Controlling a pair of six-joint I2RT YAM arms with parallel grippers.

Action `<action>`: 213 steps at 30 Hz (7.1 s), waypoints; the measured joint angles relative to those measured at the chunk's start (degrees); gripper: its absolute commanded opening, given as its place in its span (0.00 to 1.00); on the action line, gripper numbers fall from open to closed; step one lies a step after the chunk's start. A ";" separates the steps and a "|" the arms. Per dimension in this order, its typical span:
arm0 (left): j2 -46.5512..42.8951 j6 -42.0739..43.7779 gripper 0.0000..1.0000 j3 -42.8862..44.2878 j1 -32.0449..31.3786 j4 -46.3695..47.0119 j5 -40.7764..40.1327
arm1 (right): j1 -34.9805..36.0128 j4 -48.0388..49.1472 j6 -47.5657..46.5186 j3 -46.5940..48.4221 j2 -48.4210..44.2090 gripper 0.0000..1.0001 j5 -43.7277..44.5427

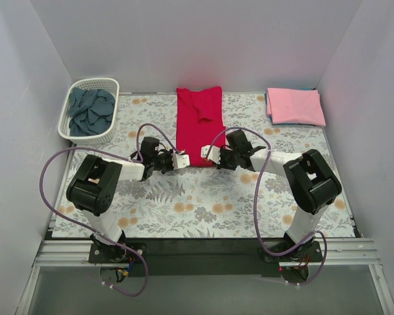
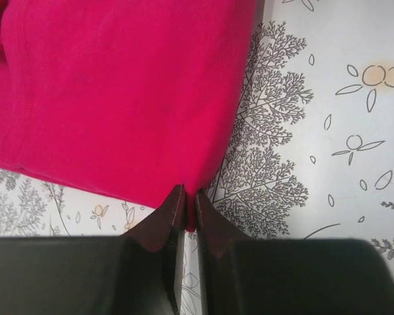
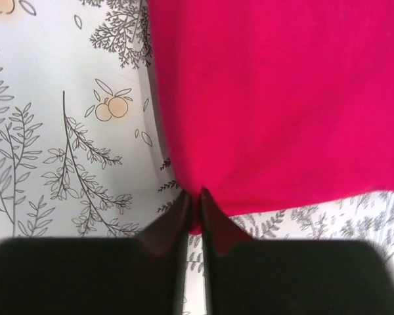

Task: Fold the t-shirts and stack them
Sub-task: Fold the tshirt

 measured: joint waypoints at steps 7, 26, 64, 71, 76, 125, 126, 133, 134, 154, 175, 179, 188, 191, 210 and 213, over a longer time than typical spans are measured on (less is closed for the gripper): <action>-2.36 -1.31 0.00 0.79 0.00 -5.14 0.55 | 0.04 -2.93 0.90 0.11 -1.75 0.01 0.24; -44.85 7.19 0.00 -1.14 -6.49 -63.06 19.58 | 12.52 -36.37 6.34 -9.94 -41.05 0.01 -13.16; -1.16 -12.04 0.00 13.55 9.35 -43.39 15.80 | -1.88 -36.72 0.59 26.08 13.44 0.01 -18.27; -14.86 -7.30 0.40 5.33 6.97 -54.77 17.66 | 1.90 -39.69 7.69 13.84 3.48 0.49 -21.42; -23.17 -8.31 0.48 5.33 5.64 -55.91 18.36 | -3.52 -41.94 16.76 21.09 3.63 0.54 -27.82; -10.27 -18.14 0.00 12.70 -13.09 -33.44 4.50 | -1.11 -23.58 56.30 32.68 32.39 0.14 -49.94; -9.90 -17.84 0.00 13.25 -12.72 -33.42 4.39 | -1.11 -23.54 56.30 32.63 32.39 0.14 -49.96; -6.86 -15.98 0.00 14.69 -10.19 -32.59 3.15 | -1.16 -23.06 56.30 32.35 32.26 0.14 -50.16; -6.78 -15.76 0.00 14.67 -10.08 -32.61 3.19 | -1.16 -23.08 56.30 32.35 32.26 0.15 -50.12; -13.11 -14.47 0.00 11.61 -10.78 -33.75 5.42 | -1.05 -26.36 52.09 37.99 26.32 0.18 -45.13; -11.89 -11.89 0.00 12.24 -10.58 -33.38 3.02 | -1.11 -30.38 45.11 36.50 32.63 0.16 -47.04; -9.81 -11.30 0.00 13.92 -9.66 -33.03 2.78 | -1.11 -30.60 44.89 36.15 32.63 0.16 -47.58; -7.67 -10.14 0.00 14.75 -8.55 -31.56 2.67 | -1.11 -30.69 44.26 36.11 32.63 0.17 -47.80; -7.67 -10.12 0.00 14.62 -8.55 -30.40 2.69 | -1.11 -30.93 44.26 36.26 32.63 0.21 -47.76; -7.13 -6.71 0.00 13.49 -8.44 -25.94 4.83 | -4.48 -38.10 41.42 48.59 26.05 0.67 -34.69; -4.13 -6.75 0.17 14.21 -8.07 -24.20 4.92 | -7.69 -38.29 41.44 48.11 24.11 0.69 -34.73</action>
